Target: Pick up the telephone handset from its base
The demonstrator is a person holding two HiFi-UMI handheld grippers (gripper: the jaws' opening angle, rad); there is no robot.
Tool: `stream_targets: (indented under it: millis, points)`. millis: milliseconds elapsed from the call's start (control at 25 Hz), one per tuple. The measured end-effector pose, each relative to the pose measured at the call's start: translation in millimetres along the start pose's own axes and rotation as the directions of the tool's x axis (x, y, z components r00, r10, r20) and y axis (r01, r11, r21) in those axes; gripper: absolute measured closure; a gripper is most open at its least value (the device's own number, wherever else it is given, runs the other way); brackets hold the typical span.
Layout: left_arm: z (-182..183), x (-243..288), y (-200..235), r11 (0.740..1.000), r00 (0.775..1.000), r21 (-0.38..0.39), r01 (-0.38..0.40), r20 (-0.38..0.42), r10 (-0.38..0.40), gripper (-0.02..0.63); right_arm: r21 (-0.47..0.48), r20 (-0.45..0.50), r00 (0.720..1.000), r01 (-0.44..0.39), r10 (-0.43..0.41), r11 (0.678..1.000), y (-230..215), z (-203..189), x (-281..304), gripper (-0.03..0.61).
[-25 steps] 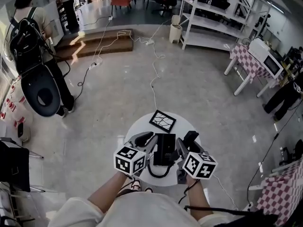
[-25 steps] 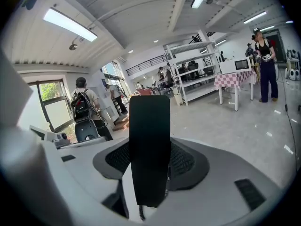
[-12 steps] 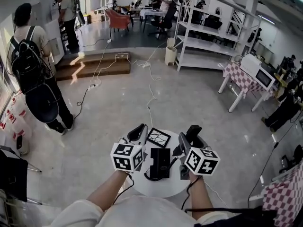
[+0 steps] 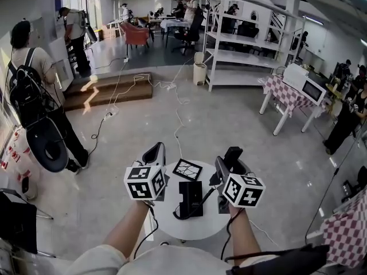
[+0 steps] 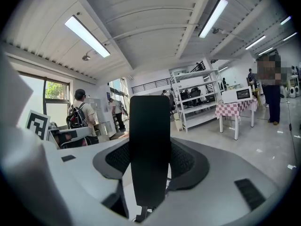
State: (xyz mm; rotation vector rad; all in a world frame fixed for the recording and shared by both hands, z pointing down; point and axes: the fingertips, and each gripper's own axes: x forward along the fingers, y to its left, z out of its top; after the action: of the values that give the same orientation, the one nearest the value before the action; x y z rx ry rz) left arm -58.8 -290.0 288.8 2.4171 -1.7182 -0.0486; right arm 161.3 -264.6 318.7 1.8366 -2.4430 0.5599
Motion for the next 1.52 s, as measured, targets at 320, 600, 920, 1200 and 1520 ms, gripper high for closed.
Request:
stream_targets:
  millis: [320, 600, 920, 1200, 1520]
  points:
    - [-31, -5, 1, 1.0, 0.997, 0.003, 0.023, -0.075, -0.023, 0.597, 0.012, -0.006, 0.997, 0.078, -0.078, 0.997, -11, -14, -9, 0.341]
    - [-52, -14, 3, 0.998, 0.991, -0.022, 0.066, -0.114, -0.068, 0.597, 0.046, 0.01, 0.991, 0.136, -0.136, 0.99, 6, -29, -22, 0.341]
    - [-56, -13, 18, 0.995, 0.989, -0.055, 0.078, -0.119, -0.084, 0.597, 0.048, 0.012, 0.987, 0.159, -0.16, 0.986, 13, -34, -20, 0.341]
    - [-48, -12, 13, 0.995, 0.99, -0.037, 0.092, -0.101, -0.096, 0.597, 0.057, 0.009, 0.988, 0.155, -0.156, 0.986, 13, -36, -19, 0.341]
    - [-50, -17, 12, 0.995, 0.989, -0.036, 0.098, -0.107, -0.102, 0.597, 0.064, 0.019, 0.99, 0.139, -0.14, 0.988, 18, -35, -21, 0.341]
